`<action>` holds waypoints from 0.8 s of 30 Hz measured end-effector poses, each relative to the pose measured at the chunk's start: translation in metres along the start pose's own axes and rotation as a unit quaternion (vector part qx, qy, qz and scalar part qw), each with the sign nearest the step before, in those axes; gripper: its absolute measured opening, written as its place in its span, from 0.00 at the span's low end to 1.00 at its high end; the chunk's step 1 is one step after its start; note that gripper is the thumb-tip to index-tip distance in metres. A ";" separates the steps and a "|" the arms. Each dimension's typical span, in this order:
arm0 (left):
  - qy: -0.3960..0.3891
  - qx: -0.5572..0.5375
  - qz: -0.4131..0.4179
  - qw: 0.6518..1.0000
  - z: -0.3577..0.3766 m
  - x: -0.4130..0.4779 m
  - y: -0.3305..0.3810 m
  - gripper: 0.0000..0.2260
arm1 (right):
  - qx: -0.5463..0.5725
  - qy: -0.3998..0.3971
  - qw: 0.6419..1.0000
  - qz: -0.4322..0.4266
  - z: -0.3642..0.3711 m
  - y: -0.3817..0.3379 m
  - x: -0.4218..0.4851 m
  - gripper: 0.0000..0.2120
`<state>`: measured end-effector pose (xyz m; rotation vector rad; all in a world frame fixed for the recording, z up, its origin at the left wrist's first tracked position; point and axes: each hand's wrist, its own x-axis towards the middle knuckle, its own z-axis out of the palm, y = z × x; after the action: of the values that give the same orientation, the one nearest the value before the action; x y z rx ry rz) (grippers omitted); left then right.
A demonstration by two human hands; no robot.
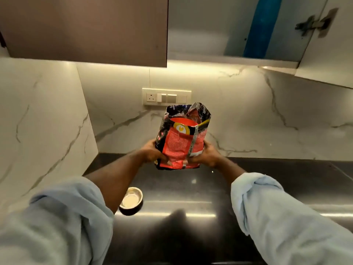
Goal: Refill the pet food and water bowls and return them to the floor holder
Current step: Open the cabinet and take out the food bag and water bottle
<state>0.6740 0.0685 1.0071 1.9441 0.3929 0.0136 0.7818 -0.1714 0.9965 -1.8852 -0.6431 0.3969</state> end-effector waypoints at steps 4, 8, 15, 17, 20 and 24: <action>0.008 -0.002 -0.032 0.999 0.014 0.005 -0.044 0.29 | 0.012 -0.030 0.999 0.043 0.024 0.045 0.002 0.49; 0.059 0.008 -0.064 0.996 0.034 0.009 -0.083 0.26 | 0.005 -0.045 0.997 0.064 0.039 0.077 0.009 0.49; 0.111 0.052 -0.112 0.986 0.057 0.024 -0.117 0.19 | -0.013 -0.041 0.995 0.089 0.059 0.111 0.023 0.44; 0.118 0.078 -0.115 0.983 0.060 0.025 -0.131 0.19 | -0.017 -0.043 0.994 0.098 0.067 0.122 0.026 0.42; 0.109 0.078 -0.111 0.985 0.062 0.026 -0.151 0.28 | -0.027 -0.038 0.993 0.112 0.076 0.137 0.023 0.44; 0.086 0.088 -0.117 0.986 0.059 0.034 -0.152 0.32 | -0.068 -0.080 0.989 0.107 0.068 0.139 0.030 0.48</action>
<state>0.6772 0.0777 0.8405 2.0654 0.7566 -0.0060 0.8034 -0.1445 0.8427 -2.0753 -0.5865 0.6620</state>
